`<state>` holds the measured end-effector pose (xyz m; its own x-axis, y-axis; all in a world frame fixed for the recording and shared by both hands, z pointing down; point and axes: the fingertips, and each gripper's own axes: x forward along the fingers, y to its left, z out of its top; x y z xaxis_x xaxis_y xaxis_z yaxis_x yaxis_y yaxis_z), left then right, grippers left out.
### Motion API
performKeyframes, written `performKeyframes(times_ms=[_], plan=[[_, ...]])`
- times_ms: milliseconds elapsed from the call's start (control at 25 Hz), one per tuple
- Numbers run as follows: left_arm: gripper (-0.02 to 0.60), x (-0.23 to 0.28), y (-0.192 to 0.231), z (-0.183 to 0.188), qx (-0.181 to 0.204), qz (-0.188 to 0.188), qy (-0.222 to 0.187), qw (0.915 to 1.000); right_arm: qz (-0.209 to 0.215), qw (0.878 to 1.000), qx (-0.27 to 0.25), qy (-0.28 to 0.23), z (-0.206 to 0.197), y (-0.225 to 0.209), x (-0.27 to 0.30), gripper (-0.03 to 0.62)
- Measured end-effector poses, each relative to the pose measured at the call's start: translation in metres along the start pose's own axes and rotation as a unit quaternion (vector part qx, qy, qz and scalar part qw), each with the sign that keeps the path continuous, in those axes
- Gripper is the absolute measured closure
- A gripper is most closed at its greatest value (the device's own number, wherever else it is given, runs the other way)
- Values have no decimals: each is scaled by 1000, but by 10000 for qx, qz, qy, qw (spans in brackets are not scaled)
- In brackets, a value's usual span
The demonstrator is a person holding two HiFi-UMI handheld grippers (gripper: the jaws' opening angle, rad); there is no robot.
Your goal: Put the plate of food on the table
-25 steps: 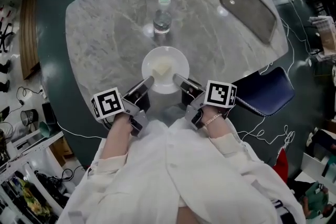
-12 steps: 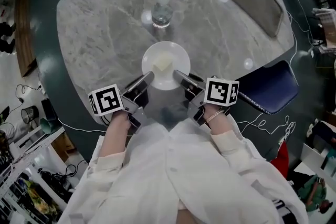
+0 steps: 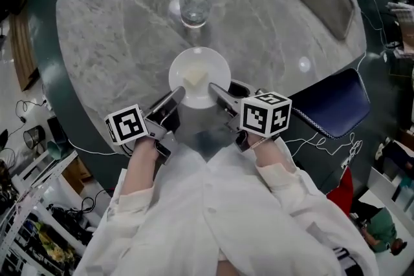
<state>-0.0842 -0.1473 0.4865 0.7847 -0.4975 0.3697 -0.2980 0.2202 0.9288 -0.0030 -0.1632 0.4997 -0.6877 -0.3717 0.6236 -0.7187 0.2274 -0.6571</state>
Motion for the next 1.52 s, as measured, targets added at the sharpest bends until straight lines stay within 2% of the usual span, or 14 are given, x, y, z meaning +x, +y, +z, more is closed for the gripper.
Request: performKeyframes(times_ms=[200,440,840,1000,1080,1240,1520], plan=[[557,10,4,8,249,-110,17,9996,-311,9991,-285,66,1,-10,7,439],[558,15,14,12,270,15,78,9996,-542,9980,-321,93,-4,-18,14,427],[558,14,28,10,-294,288,-63,9991,-531,9967,-559,240,-6,-19,13,424],[558,14,30,13,-325,345,-137,9988,-518,9961,-633,320,-8,-18,10,424],[558,14,31,15,-240,340,-183,9990,-513,9966,-574,310,-8,-19,8,424],[558,16,32,21,161,300,-162,9993,-527,9971,-502,244,-7,-23,5,424],[558,19,33,22,681,594,-58,9959,-575,9962,-597,269,-8,-24,7,424]])
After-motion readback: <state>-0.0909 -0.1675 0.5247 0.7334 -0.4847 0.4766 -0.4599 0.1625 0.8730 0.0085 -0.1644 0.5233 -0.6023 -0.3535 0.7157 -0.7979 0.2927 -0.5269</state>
